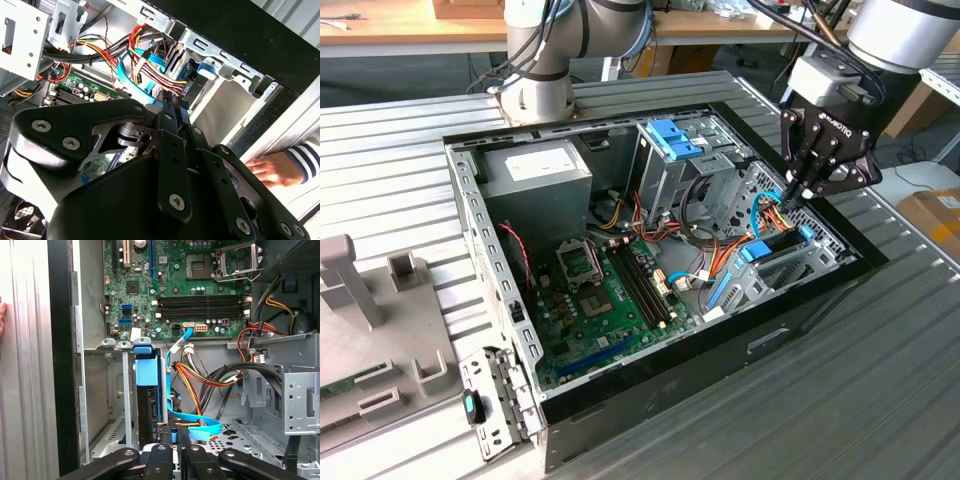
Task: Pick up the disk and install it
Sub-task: 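Insert the first disk wire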
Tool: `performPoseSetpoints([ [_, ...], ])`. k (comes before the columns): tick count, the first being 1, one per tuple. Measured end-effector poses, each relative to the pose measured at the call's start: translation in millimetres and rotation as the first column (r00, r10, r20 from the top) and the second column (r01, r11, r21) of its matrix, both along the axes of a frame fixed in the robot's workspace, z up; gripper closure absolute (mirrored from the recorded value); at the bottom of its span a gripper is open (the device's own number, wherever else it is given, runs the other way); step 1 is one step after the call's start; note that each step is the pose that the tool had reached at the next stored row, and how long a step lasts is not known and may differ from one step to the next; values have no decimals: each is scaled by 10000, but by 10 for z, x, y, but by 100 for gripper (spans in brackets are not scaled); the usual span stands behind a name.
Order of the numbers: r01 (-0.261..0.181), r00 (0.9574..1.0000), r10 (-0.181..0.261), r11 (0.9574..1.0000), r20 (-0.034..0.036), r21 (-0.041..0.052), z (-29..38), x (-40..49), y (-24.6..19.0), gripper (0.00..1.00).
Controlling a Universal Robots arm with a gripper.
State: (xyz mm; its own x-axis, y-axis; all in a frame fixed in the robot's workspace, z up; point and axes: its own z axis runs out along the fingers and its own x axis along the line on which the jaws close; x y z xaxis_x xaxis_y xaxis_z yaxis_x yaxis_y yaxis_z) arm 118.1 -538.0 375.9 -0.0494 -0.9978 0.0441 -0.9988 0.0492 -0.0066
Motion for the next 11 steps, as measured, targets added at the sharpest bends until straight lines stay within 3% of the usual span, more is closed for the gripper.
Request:
performPoseSetpoints([
  [2, -1, 10000, 0, 9999, 0, 121, -7, -13, -35, 84],
  [3, -1, 10000, 1, 9999, 4, 163, -16, -40, -78, 84],
  [5, -4, 10000, 3, 9998, 39, 177, -23, -82, -131, 84],
  [6, -141, 9995, 132, 9994, 301, 302, -75, -137, -231, 84],
  [7, -154, 9991, 141, 9993, 394, 329, -92, -152, -236, 84],
  [8, -192, 9984, 173, 9992, 543, 343, -111, -171, -244, 84],
  [10, -261, 9972, 237, 9991, 707, 341, -127, -204, -254, 84],
  [11, -269, 9969, 243, 9991, 746, 341, -132, -216, -255, 84],
])
